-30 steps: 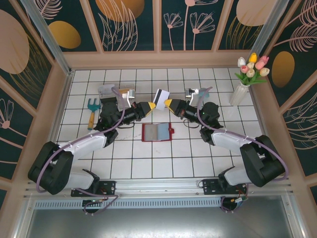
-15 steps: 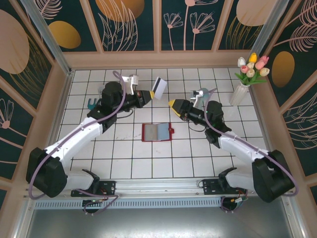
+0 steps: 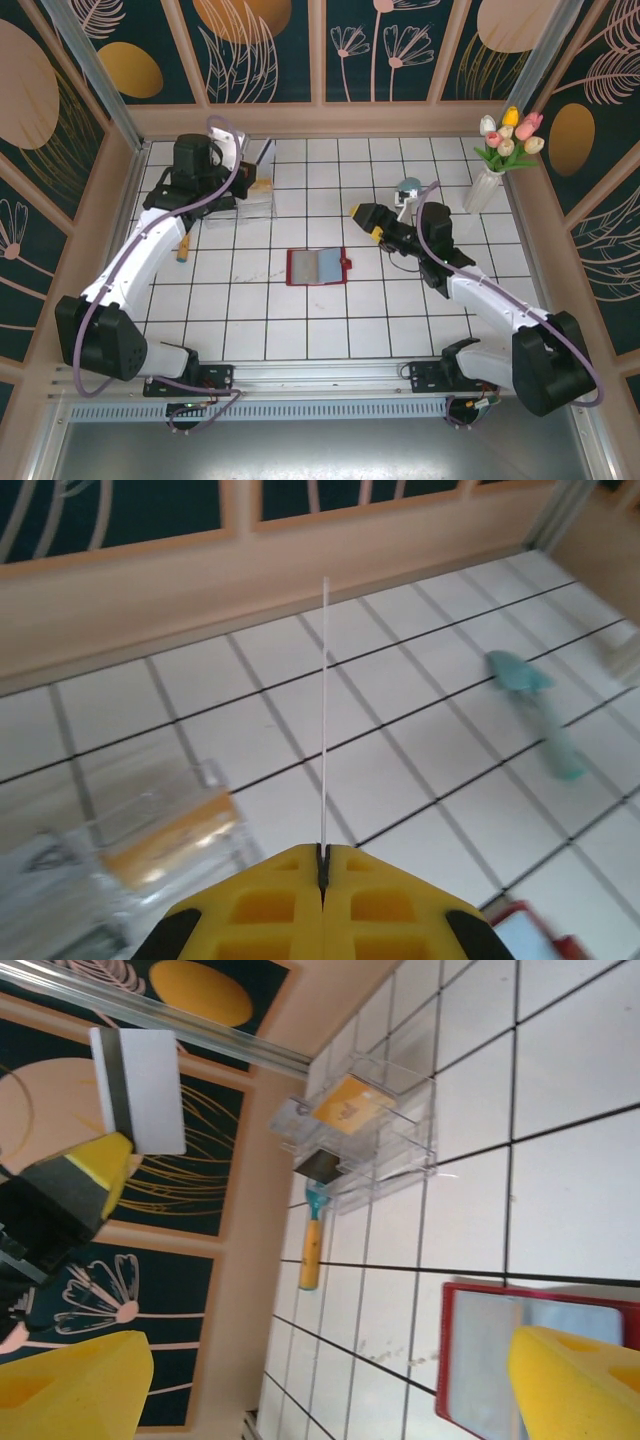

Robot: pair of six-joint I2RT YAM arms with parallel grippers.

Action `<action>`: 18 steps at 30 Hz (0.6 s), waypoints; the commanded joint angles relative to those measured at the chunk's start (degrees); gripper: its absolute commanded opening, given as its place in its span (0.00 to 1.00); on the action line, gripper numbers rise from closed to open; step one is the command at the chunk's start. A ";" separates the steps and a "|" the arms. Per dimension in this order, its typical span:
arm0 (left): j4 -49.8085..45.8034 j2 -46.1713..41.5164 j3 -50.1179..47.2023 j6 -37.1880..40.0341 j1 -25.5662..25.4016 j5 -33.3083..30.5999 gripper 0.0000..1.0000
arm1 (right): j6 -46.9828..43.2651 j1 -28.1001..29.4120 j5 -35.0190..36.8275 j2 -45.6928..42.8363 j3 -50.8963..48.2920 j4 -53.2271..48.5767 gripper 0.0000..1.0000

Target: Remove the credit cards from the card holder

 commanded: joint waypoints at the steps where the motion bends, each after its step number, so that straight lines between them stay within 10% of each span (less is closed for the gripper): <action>1: -3.72 3.13 4.66 11.34 2.10 -4.18 0.00 | -3.20 -1.26 -1.66 1.94 1.92 -1.15 0.94; 6: -4.47 5.04 4.81 23.52 6.05 -4.85 0.00 | -4.15 -4.01 -5.05 4.02 1.97 -0.25 0.96; 18: -19.85 10.63 8.94 50.07 19.35 15.79 0.08 | -3.27 -7.30 -10.38 10.67 4.11 1.42 0.96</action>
